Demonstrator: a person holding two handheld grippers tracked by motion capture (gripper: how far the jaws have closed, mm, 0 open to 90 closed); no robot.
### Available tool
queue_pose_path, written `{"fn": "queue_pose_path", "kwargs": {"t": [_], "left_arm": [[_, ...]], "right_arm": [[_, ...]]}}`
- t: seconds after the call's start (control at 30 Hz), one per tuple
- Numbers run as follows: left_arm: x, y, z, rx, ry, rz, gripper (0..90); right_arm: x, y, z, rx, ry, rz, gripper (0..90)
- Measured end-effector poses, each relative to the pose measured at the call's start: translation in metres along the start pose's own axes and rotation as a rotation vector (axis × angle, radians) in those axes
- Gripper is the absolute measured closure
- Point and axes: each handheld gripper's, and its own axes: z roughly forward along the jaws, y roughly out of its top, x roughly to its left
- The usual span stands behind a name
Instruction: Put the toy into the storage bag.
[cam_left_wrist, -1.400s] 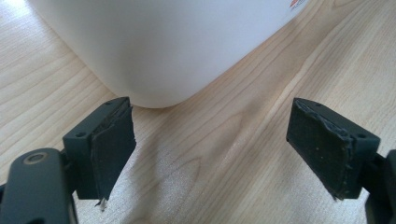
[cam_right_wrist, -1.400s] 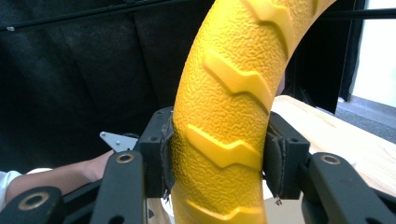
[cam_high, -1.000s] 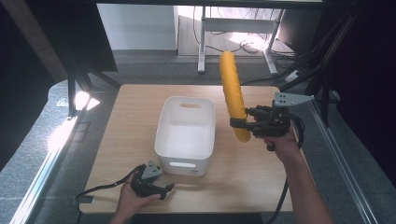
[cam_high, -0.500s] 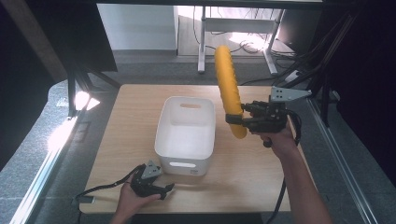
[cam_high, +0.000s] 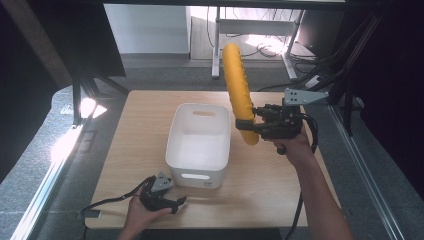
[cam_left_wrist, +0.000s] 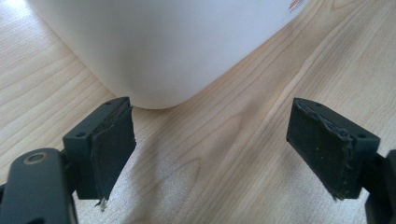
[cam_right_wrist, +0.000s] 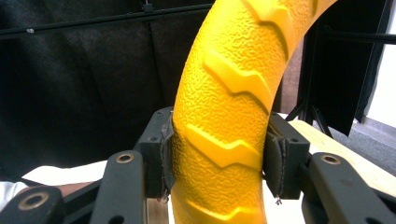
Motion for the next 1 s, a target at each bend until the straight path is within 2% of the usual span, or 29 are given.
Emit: {"fn": "queue_pose_path", "kwargs": {"t": [0.37, 0.63, 1.0], "left_arm": [[0.000, 0.000, -0.001, -0.007, -0.008, -0.011, 15.4], [0.000, 0.000, -0.001, 0.001, -0.003, -0.002, 15.4], [0.000, 0.000, -0.001, 0.001, -0.002, -0.002, 15.4]], "right_arm": [[0.004, 0.010, 0.006, -0.010, 0.017, -0.020, 50.9], [0.009, 0.018, 0.012, -0.013, 0.033, -0.033, 50.8], [0.012, 0.018, 0.024, -0.005, 0.064, -0.035, 50.8]]}}
